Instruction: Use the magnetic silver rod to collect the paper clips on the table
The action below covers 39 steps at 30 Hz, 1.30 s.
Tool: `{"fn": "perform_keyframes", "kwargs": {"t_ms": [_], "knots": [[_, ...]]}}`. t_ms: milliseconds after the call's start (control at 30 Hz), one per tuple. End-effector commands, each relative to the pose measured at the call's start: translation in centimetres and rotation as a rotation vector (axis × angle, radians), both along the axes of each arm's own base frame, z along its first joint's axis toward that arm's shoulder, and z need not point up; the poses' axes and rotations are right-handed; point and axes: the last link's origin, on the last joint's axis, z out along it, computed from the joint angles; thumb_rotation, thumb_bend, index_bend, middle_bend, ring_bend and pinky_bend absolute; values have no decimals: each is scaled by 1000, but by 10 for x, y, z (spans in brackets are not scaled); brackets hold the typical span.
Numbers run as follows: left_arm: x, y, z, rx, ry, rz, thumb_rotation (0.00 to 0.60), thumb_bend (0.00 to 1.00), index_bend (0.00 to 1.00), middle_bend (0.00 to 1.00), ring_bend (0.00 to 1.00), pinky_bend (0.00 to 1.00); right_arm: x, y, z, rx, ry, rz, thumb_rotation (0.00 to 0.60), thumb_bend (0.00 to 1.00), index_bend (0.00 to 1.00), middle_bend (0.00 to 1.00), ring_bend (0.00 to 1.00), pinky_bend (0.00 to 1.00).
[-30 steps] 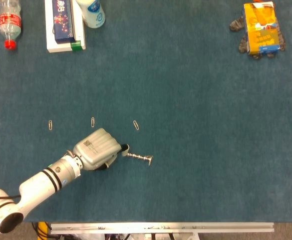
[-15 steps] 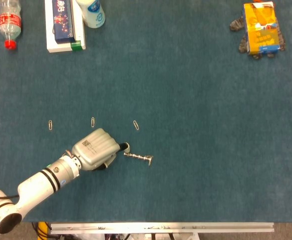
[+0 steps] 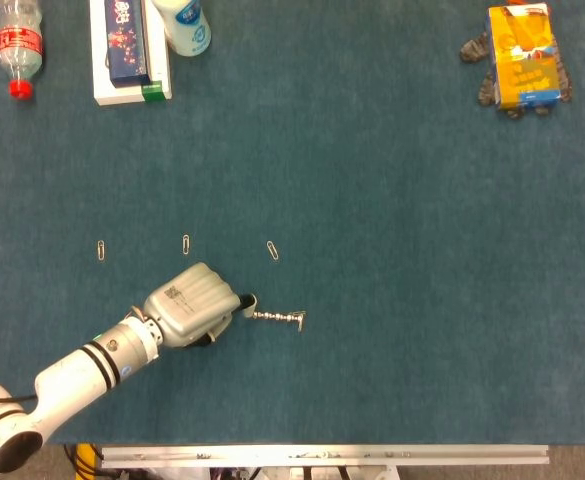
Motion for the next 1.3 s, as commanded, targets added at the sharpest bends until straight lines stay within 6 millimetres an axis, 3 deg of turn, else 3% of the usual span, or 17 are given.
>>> {"fn": "perform_keyframes", "kwargs": {"t_ms": [33,167,300,400,500,567,733,967,1300], "knots": [[1,-2,3,4,-14,-2,600,734,347,1000,905,791,0,0,1,-2,-1,2,600,369,241,156,0,9],[5,-6,15,30,-54,-19,600,728,316,1000,871,766,1,1,3,-6,0,7,600,369,241,156,0,9],[2,-9,35,78,-71,-28,600,725,289,949,771,724,3,2,5,-10,7,13,600,369,241,156,0,9],[-4,-10,48,111,-65,-9,600,725,284,830,654,668,5,2,6,-7,8,17,600,369,241,156,0,9],[-12,-13,64,148,-47,35,600,711,280,624,517,652,7,1,5,3,13,23,600,369,241,156,0,9],[-16,-16,71,166,-37,56,600,673,279,460,438,652,8,1,5,8,16,26,600,369,241,156,0,9],[-21,-26,86,211,-26,131,600,574,301,239,298,581,13,-2,2,22,24,38,600,369,241,156,0,9],[-22,-38,95,248,-33,233,600,452,356,133,120,328,16,-2,1,35,30,47,600,369,241,156,0,9],[-16,-52,89,243,-108,322,600,326,360,20,0,87,18,0,2,32,31,51,600,369,241,156,0,9]]}}
